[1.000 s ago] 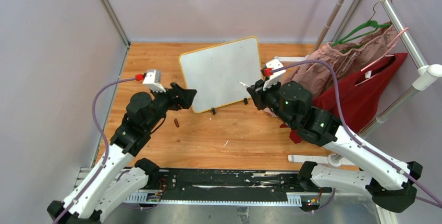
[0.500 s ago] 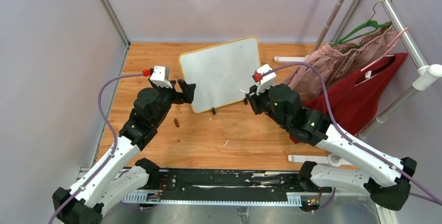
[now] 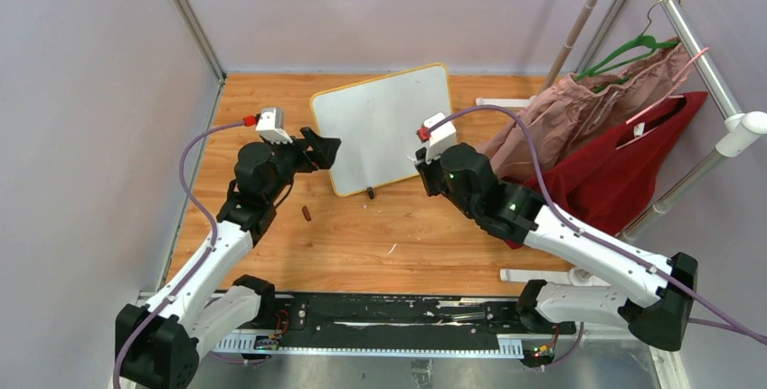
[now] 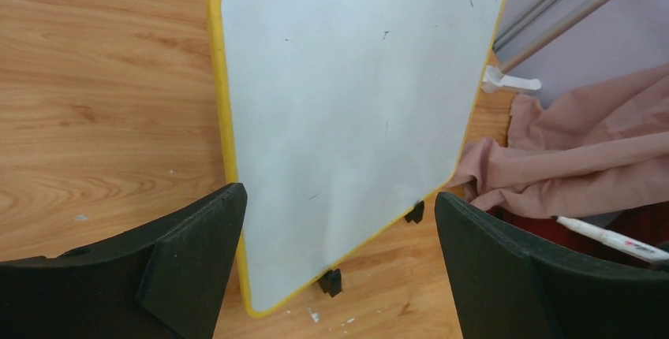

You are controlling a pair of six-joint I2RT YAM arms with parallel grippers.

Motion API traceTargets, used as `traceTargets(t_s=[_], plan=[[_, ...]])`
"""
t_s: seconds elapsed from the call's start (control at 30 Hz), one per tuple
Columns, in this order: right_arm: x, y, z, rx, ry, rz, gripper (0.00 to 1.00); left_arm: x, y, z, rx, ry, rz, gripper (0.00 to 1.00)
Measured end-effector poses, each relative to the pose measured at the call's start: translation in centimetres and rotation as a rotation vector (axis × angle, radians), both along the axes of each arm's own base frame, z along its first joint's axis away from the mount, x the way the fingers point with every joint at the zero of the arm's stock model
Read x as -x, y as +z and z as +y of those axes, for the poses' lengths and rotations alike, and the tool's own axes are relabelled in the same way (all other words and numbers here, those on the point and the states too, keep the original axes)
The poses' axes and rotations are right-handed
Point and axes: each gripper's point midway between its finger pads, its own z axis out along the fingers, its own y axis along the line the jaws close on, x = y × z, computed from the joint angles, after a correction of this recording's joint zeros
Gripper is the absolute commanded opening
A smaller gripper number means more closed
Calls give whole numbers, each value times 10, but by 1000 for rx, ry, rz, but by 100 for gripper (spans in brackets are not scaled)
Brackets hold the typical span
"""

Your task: Write a sentence on the whiteboard

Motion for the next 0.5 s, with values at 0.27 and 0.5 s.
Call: traceTargets(t_s=[0.27, 0.5], plan=[[-3, -19, 12, 68, 41, 21, 0, -1, -6, 2, 95, -15, 24, 94], [1, -13, 23, 30, 98, 17, 0, 0, -49, 17, 192, 34, 147, 92]])
